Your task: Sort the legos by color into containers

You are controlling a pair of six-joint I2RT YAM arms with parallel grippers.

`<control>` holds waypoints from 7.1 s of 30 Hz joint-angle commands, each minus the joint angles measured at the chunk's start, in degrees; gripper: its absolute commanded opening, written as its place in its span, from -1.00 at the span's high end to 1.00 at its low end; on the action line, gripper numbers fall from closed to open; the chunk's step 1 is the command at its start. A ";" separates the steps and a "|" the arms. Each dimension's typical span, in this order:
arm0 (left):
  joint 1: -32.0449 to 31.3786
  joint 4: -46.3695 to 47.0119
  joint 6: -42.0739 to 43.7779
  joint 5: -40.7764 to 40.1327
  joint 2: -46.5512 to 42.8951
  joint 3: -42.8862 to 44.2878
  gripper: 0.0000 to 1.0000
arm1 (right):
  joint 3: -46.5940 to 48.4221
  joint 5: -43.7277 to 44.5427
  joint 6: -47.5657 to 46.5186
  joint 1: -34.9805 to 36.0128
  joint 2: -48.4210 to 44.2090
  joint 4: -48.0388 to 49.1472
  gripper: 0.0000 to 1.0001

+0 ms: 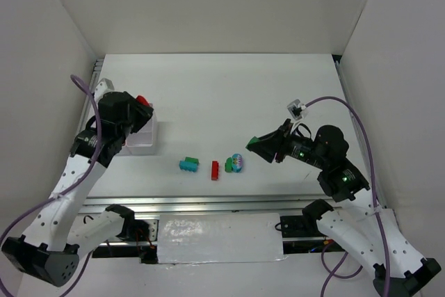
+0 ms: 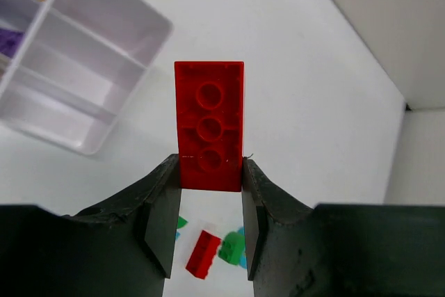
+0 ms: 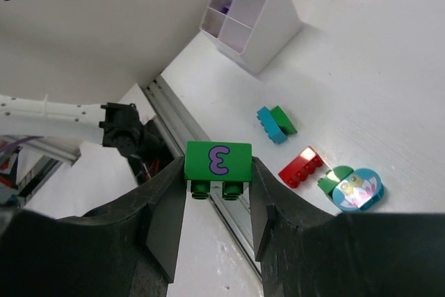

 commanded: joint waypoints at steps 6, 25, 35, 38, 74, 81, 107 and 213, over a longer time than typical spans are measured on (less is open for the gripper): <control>3.78 -6.88 -10.11 -12.14 8.52 3.83 1.00 | 3.20 5.50 0.02 -0.19 0.48 -4.03 1.00; 12.13 5.42 -16.00 -3.53 20.04 -0.30 0.89 | 2.76 5.23 -1.39 -0.37 1.98 -4.38 1.00; 12.83 9.64 -17.49 -2.47 21.02 -3.64 0.33 | 2.49 4.88 -1.65 -0.37 1.80 -4.65 1.00; 13.45 10.17 -17.32 -1.85 21.36 -3.90 -0.08 | 2.14 4.71 -1.65 -0.28 1.80 -4.47 1.00; -10.53 40.06 7.74 55.81 -5.79 -13.66 -0.89 | -2.95 -16.82 9.07 -0.11 4.70 18.64 1.00; -25.73 42.68 20.72 54.66 -4.29 -13.56 -0.89 | -4.01 -28.84 12.49 -0.11 7.68 27.86 0.97; -33.04 55.44 18.72 55.46 7.66 -10.41 -0.54 | -4.10 -32.82 12.59 1.39 5.67 26.91 0.90; -32.61 42.96 23.29 46.68 8.54 -3.82 1.00 | -3.39 -23.94 0.28 2.79 1.01 14.95 -0.65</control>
